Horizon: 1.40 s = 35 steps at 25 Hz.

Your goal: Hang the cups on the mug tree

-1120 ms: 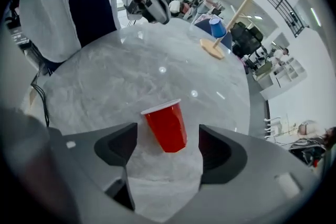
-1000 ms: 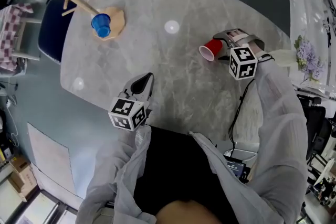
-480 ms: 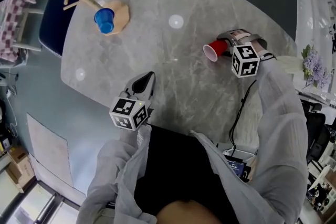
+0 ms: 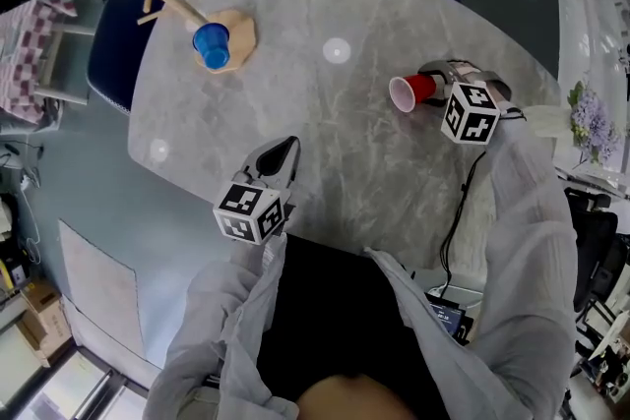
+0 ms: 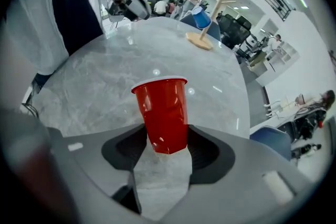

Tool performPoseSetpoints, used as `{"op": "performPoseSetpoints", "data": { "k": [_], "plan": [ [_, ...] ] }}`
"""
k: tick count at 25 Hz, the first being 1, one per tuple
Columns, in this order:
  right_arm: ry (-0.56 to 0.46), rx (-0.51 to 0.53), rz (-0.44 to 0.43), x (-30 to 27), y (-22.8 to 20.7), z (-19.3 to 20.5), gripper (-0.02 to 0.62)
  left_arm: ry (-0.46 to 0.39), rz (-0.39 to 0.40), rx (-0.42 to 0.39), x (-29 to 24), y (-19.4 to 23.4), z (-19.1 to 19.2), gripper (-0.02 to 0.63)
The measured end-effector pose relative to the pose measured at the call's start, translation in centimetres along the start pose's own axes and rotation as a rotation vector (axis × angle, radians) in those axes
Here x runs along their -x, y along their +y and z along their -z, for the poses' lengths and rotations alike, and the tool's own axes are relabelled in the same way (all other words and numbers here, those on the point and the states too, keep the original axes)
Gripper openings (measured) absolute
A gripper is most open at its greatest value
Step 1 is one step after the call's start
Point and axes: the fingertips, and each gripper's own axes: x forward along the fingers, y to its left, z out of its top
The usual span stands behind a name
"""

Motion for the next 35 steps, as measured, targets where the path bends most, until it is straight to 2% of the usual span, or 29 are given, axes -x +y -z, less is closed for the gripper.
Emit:
{"op": "performPoseSetpoints", "data": {
  "k": [6,10,14,21,27,32,35],
  "plan": [
    [-0.050,-0.126,0.087,3.2,-1.4,-2.4,0.255,-0.021,0.031,-0.029,1.1,0.2,-1.7,-0.002],
    [-0.135,-0.232,0.137,5.9,-2.1,-5.7,0.255,-0.038,0.058,-0.053,2.0,0.5,-3.2,-0.002],
    [-0.198,-0.295,0.205,8.4,-3.2,-9.0,0.255,-0.055,0.078,-0.059,3.3,1.2,-4.7,-0.002],
    [-0.212,-0.384,0.330,10.0,-5.3,-13.1,0.255,-0.105,0.064,-0.051,6.2,3.9,-7.4,-0.002],
    [-0.270,-0.457,0.366,10.1,-7.1,-17.6,0.255,-0.151,0.042,-0.040,9.1,6.9,-9.1,-0.002],
    [-0.277,-0.463,0.368,8.9,-9.3,-21.7,0.253,-0.183,0.013,-0.004,11.9,11.2,-9.8,-0.002],
    [-0.271,-0.462,0.372,8.5,-10.5,-22.8,0.253,-0.194,-0.012,0.006,13.1,12.7,-9.8,-0.002]
  ]
}}
